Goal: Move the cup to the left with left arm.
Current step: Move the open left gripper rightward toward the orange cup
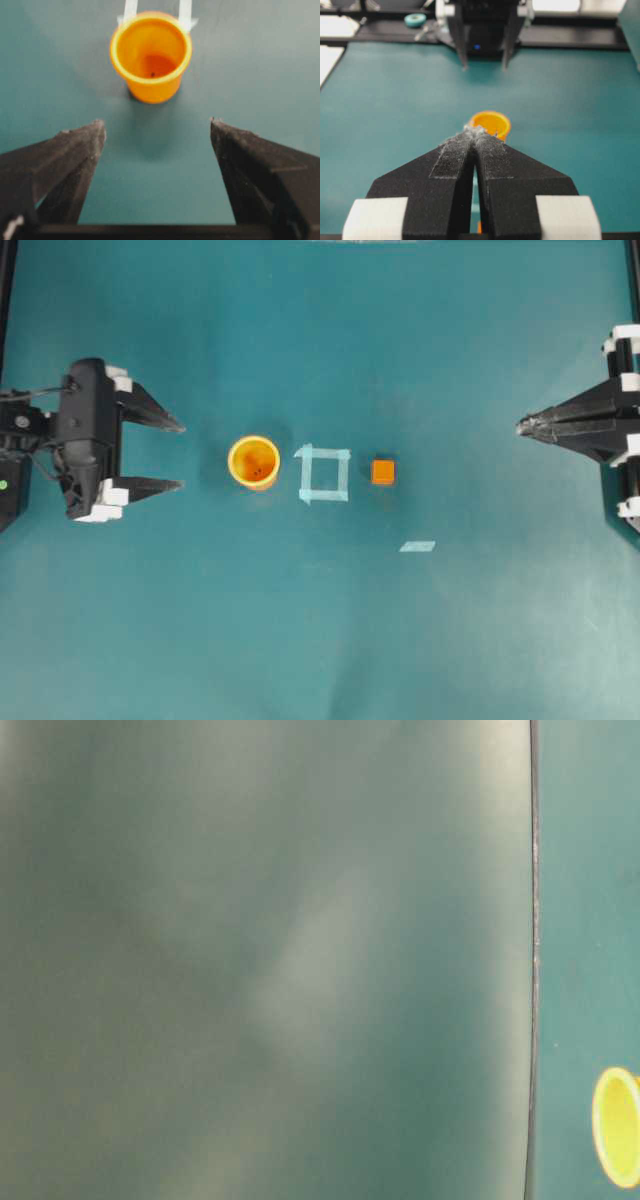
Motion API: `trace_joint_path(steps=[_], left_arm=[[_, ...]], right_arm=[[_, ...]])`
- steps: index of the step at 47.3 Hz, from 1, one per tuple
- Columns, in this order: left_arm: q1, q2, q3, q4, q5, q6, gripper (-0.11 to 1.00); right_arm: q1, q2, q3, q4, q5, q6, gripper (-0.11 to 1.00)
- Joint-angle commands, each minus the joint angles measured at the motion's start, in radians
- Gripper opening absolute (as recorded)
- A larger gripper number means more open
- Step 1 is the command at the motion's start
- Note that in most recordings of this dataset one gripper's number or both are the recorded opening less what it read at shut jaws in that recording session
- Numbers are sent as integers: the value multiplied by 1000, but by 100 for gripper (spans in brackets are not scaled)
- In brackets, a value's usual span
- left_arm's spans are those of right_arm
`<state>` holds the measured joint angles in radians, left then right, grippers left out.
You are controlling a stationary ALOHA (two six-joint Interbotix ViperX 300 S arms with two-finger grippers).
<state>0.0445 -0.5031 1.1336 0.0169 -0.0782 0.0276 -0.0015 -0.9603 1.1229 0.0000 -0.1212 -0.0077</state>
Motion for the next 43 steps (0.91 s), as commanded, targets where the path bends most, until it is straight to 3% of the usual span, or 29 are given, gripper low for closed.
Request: trace_joint_path(steps=[1, 28, 43], left_arm=[[5, 41, -15, 5, -17, 12, 83], [5, 322, -52, 5, -256, 25, 83], [6, 446, -129, 3, -316, 21, 83]], right_arm=[[0, 6, -34, 0, -3, 2, 0], [-2, 6, -35, -2, -3, 2, 0], [0, 6, -35, 0, -2, 2, 0]])
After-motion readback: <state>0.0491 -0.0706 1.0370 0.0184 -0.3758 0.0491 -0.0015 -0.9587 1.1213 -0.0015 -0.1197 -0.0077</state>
